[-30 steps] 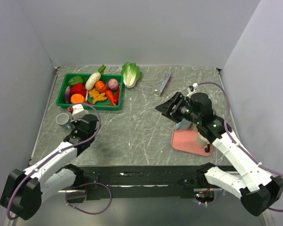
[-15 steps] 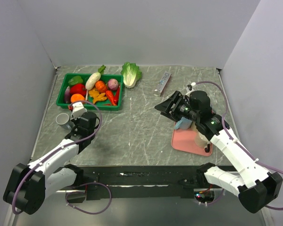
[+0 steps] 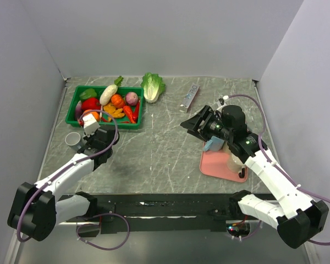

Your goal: Turn the mug right side up

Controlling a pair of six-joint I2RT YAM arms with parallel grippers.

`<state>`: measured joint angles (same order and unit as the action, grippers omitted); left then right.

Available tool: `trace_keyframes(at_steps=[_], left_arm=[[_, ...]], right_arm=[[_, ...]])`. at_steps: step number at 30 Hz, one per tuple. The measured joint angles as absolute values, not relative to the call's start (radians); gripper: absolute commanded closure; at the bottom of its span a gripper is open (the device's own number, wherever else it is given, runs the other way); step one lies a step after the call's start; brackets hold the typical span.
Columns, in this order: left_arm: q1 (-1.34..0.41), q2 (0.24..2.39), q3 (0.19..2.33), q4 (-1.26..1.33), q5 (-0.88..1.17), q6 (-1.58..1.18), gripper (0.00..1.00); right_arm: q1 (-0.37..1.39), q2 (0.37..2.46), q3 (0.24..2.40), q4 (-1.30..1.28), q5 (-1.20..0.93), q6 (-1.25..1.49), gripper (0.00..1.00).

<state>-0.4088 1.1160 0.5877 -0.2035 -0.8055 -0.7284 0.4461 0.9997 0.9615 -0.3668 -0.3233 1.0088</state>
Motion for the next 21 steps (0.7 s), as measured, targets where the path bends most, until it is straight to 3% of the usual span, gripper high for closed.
trace_keyframes(at_steps=[11,21], left_arm=[[-0.408,1.112,0.588,-0.209,-0.779,-0.791,0.83],[-0.408,1.112,0.579,-0.219,-0.749,-0.864,0.64]], right_arm=[[0.434,0.999,0.962,-0.368,-0.323,1.018,0.36],[0.421,0.999,0.962,-0.371,-0.323,1.028,0.35]])
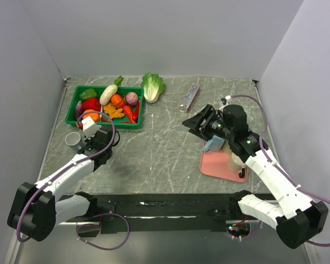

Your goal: Turn the mug right side up

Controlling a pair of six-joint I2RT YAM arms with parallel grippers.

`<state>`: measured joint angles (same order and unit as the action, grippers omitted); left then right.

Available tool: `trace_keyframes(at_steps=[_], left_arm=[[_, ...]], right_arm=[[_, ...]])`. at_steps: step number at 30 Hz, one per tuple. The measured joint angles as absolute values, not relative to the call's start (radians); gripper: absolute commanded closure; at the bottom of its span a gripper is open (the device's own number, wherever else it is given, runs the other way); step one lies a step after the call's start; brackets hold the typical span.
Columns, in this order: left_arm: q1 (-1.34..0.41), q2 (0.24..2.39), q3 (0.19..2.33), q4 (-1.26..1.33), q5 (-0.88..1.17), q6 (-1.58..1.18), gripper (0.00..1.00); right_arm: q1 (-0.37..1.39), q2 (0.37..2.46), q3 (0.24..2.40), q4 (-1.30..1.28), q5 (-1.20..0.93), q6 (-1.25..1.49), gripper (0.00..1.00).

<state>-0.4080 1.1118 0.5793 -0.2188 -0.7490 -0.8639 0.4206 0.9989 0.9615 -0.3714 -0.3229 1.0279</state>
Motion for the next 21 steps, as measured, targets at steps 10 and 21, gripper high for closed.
trace_keyframes(at_steps=[10,21], left_arm=[[-0.41,1.138,0.556,-0.253,-0.691,-0.904,0.41],[-0.41,1.072,0.573,-0.341,-0.673,-0.902,0.04]], right_arm=[[0.414,0.999,0.962,-0.377,-0.323,1.031,0.35],[0.408,1.005,0.966,-0.408,-0.315,1.029,0.01]])
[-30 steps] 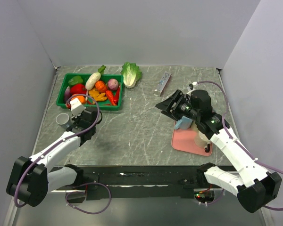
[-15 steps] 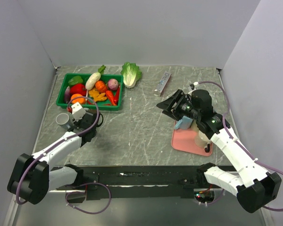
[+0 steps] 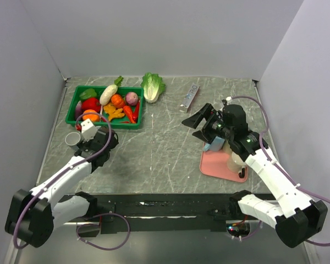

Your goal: Turn the mug right side up

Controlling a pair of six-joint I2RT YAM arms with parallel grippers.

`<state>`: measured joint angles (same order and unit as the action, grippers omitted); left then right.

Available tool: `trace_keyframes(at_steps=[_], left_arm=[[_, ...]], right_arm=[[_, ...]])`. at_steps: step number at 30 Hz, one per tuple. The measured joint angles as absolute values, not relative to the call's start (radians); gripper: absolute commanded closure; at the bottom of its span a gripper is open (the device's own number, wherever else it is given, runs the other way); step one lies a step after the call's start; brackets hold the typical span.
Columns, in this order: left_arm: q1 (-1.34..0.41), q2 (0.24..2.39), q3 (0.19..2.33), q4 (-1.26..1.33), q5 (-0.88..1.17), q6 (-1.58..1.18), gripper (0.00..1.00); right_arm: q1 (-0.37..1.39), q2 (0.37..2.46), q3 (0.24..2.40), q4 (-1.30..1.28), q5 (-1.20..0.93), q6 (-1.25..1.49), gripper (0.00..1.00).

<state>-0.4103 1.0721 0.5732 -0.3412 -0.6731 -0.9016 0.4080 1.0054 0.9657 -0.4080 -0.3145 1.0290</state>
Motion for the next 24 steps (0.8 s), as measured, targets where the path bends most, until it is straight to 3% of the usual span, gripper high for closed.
trace_keyframes(at_steps=[12,17,24], left_arm=[[-0.414,0.828,0.679,-0.486,-0.623,-0.862,0.04],[-0.414,0.778,0.709,-0.498,-0.609,-0.78,0.04],[-0.414,0.759,0.752,-0.419,-0.458,-0.633,0.04]], right_arm=[[0.399,1.091,1.102,-0.712,-0.038,0.918,0.01],[0.392,1.148,1.115,-0.838,0.111,0.878,0.22],[0.392,1.198,1.079,-0.892,0.256,0.928,0.26]])
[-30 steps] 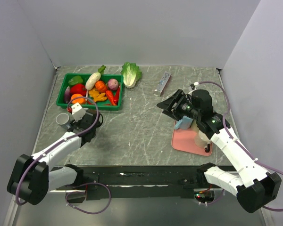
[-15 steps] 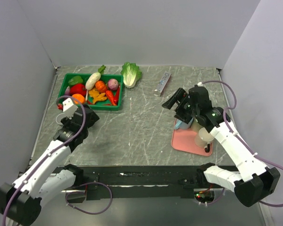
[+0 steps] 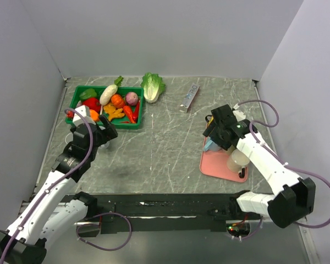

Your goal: Turn the mug right side up

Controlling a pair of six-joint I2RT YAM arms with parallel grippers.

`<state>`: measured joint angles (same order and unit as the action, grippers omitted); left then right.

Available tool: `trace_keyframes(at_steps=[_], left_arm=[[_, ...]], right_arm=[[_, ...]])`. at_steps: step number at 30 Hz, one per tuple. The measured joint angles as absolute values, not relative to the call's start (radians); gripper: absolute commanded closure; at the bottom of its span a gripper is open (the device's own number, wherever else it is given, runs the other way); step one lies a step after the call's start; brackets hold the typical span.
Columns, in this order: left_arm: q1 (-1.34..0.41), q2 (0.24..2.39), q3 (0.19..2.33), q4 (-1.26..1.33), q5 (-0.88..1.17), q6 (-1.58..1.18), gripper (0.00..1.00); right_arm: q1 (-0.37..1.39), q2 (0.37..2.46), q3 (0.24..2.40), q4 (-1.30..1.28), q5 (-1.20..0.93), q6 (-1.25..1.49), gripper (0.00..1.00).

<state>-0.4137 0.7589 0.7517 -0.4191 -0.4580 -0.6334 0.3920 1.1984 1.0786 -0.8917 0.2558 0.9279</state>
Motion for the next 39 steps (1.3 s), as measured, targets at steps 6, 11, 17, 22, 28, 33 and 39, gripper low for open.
trace_keyframes(at_steps=[6,11,17,22,28,33,39], left_arm=[[-0.414,0.797,0.838,-0.369,-0.302,-0.564,0.04],[-0.414,0.822,0.882,-0.344,-0.247,-0.559,0.04],[-0.414,0.847,0.888,-0.341,-0.189,-0.558,0.04],[-0.414,0.86,0.888,-0.34,-0.156,-0.557,0.04],[-0.414,0.864,0.888,-0.334,-0.143,-0.558,0.04],[-0.414,0.875,0.888,-0.333,-0.142,-0.556,0.04],[-0.414,0.882,0.888,-0.333,-0.142,-0.551,0.04]], right_arm=[[0.392,1.319,1.068,-0.867,0.306,0.944,0.26],[0.393,1.4,1.046,-0.82,0.307,0.936,0.27],[0.406,1.477,1.046,-0.801,0.32,0.958,0.35],[0.413,1.502,1.046,-0.802,0.348,1.007,0.44],[0.415,1.516,1.043,-0.802,0.39,1.06,0.45],[0.415,1.516,1.008,-0.786,0.419,1.097,0.46],[0.418,1.532,1.007,-0.768,0.433,1.116,0.64]])
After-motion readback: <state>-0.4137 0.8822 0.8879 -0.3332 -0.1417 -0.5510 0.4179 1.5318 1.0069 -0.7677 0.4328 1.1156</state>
